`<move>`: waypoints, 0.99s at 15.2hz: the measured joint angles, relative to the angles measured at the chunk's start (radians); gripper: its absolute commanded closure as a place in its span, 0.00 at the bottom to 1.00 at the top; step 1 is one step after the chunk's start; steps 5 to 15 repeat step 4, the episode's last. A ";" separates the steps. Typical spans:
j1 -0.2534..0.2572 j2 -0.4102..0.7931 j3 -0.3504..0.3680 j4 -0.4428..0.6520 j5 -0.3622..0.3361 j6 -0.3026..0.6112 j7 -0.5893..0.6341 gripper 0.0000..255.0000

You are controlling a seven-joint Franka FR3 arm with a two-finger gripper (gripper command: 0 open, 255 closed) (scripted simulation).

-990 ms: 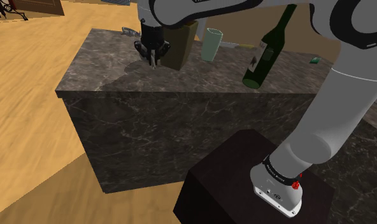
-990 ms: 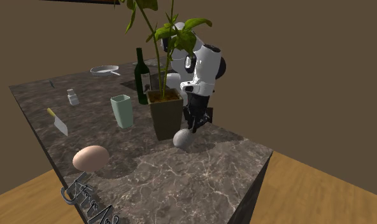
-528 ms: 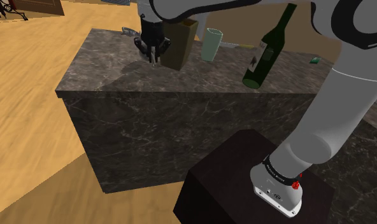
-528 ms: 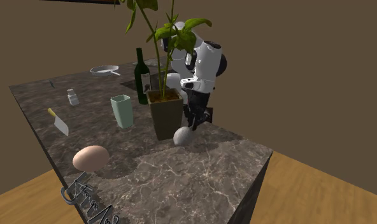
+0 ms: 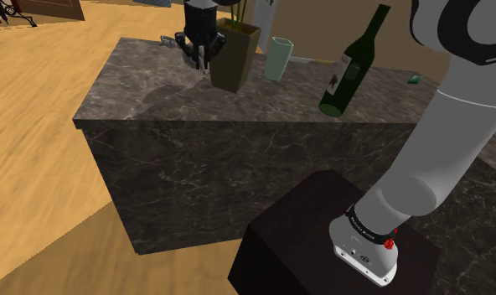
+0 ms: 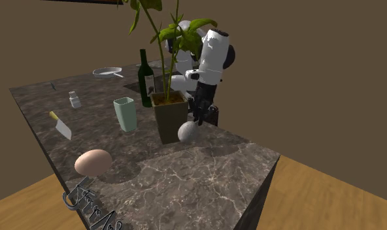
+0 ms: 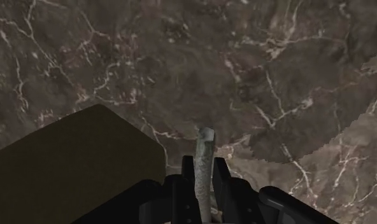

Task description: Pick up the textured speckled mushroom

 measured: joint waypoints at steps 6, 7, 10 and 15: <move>0.004 0.001 0.002 0.046 0.002 -0.044 -0.010 1.00; 0.004 0.001 0.002 0.046 0.002 -0.044 -0.010 1.00; 0.004 0.001 0.002 0.046 0.002 -0.044 -0.010 1.00; 0.004 0.001 0.002 0.046 0.002 -0.044 -0.010 1.00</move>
